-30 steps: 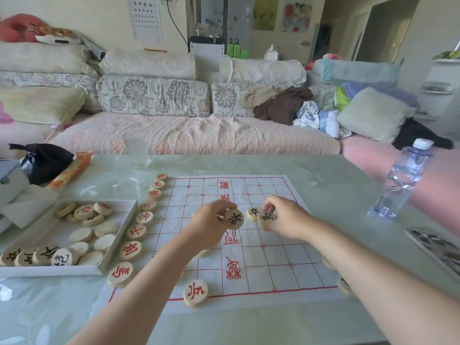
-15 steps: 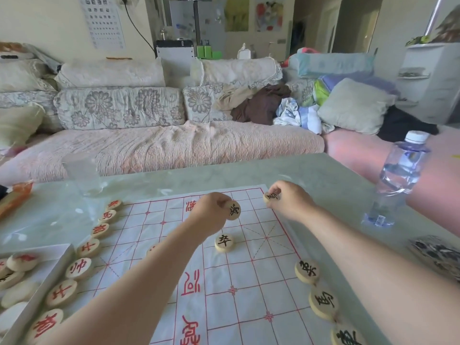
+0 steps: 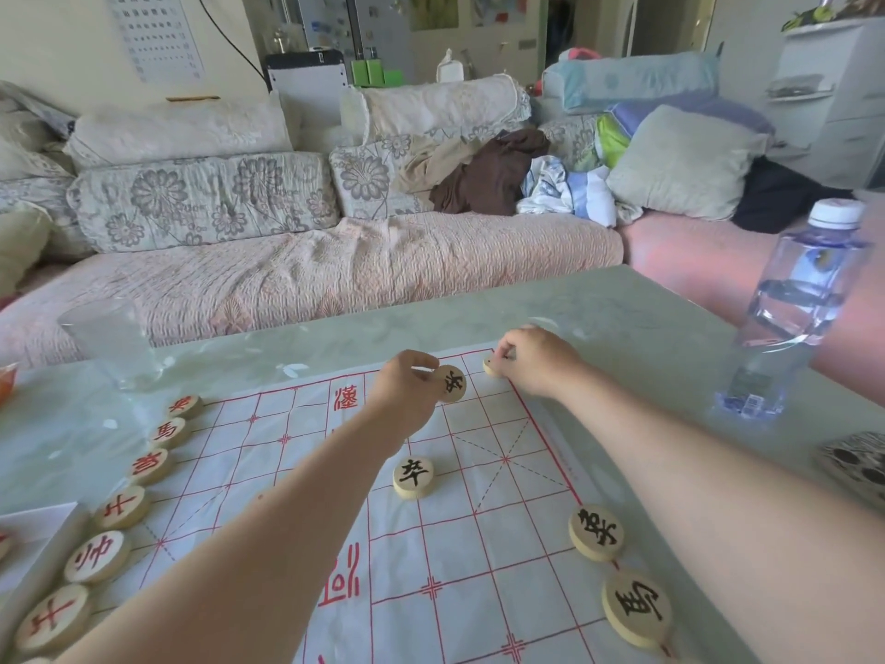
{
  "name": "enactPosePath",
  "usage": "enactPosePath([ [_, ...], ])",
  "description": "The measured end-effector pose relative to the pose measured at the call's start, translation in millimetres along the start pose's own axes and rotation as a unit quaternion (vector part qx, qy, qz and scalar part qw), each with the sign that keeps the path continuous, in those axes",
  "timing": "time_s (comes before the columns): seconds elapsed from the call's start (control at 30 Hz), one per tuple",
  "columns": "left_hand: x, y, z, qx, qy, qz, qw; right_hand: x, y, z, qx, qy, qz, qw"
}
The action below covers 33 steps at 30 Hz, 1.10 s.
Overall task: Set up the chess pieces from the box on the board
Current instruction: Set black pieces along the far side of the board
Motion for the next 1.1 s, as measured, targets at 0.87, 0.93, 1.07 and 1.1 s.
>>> enactPosePath([
  [0.87, -43, 17, 9, -0.137, -0.368, -0.036, 0.919, 28, 46, 28, -0.003, -0.061, 0.016, 0.998],
  [0.93, -46, 20, 3, -0.156, -0.412, -0.050, 0.896, 25, 47, 31, -0.008, -0.049, 0.021, 0.999],
  [1.07, -49, 22, 0, -0.167, -0.415, -0.036, 0.894, 21, 45, 26, 0.011, -0.045, 0.030, 0.998],
  [1.1, -49, 22, 0, -0.169, -0.416, -0.036, 0.893, 20, 45, 24, 0.016, -0.043, 0.032, 0.998],
])
Point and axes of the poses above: each hand's wrist, its own y-axis away from the middle knuckle, its own x-axis out of the back of the hand, z = x × y, the point moved 3 cm from there along -y, towards the middle knuckle, and after that the axes turned 3 degrees about z, right-handed, at the moved point
